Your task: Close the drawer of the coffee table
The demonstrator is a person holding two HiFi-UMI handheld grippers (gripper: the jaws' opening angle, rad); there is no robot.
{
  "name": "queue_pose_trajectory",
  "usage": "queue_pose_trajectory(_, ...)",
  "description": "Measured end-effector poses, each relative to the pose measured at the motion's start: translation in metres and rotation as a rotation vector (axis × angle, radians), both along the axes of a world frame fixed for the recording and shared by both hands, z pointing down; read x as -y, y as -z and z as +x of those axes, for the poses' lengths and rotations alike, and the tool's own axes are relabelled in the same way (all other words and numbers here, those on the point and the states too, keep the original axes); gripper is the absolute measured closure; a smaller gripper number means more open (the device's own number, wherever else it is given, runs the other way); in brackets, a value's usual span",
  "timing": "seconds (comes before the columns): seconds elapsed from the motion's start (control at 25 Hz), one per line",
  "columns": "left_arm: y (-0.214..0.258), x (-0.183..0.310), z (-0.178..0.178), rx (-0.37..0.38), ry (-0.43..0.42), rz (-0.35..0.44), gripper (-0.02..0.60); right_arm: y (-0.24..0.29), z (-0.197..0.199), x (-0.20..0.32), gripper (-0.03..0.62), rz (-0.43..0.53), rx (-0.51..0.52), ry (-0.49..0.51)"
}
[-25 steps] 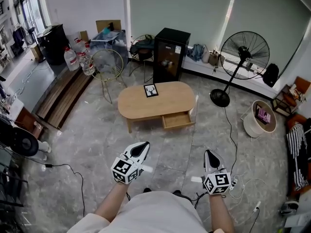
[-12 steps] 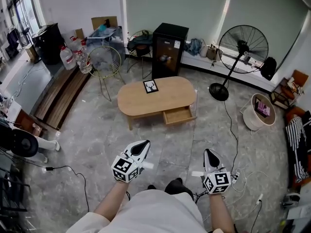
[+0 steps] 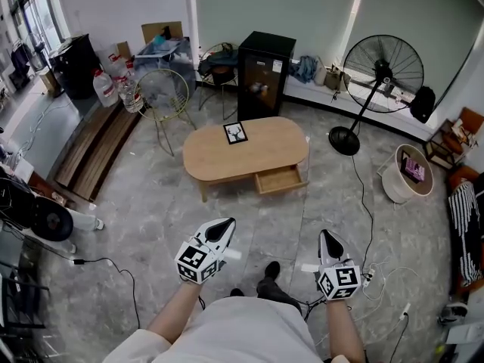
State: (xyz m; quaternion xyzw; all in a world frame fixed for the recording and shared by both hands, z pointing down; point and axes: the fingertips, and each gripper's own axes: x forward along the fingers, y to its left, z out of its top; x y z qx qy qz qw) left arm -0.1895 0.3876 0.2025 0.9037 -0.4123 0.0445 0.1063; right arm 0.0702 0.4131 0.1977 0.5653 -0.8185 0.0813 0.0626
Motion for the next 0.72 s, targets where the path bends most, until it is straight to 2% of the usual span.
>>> queue_pose_trajectory(0.32,-0.006,0.056,0.021,0.011,0.012,-0.014,0.575,-0.008,0.014,0.06,0.583,-0.016,-0.01,0.028)
queue_pose_trajectory(0.72,-0.004,0.127,0.067,0.028,0.043,-0.023,0.575,-0.009,0.058,0.145,0.583,-0.026,-0.004,0.068)
